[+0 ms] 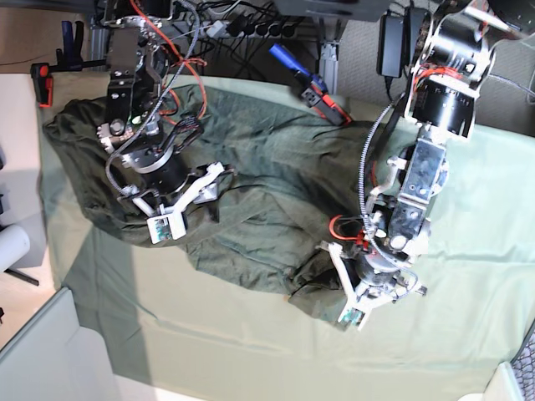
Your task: Fold the T-shirt properly
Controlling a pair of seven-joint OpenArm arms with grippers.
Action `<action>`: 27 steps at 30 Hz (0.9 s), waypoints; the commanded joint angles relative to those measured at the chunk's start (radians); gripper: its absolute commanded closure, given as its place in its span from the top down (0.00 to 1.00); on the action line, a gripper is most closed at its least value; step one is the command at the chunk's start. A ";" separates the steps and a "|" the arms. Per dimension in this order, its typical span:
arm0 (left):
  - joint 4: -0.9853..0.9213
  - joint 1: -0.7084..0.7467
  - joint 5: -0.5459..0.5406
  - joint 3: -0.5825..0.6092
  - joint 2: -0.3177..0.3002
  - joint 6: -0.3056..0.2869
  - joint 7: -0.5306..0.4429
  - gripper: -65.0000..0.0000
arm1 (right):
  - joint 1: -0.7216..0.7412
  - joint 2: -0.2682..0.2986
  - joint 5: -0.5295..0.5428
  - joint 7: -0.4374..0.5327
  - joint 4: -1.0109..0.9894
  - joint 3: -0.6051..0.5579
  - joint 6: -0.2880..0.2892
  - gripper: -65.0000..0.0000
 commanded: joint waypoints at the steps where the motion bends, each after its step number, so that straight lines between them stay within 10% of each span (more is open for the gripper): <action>1: 0.041 -0.018 0.008 0.000 0.003 0.007 -0.021 0.16 | 0.014 0.008 0.004 0.030 0.019 0.005 -0.006 0.48; 21: 0.237 0.146 0.142 0.000 -0.051 0.008 0.002 0.16 | 0.014 0.010 -0.046 0.037 0.019 0.006 -0.008 0.48; 27: 0.311 0.208 0.111 0.000 -0.112 0.007 0.001 0.16 | 0.014 0.048 -0.075 0.053 -0.003 0.037 -0.093 0.48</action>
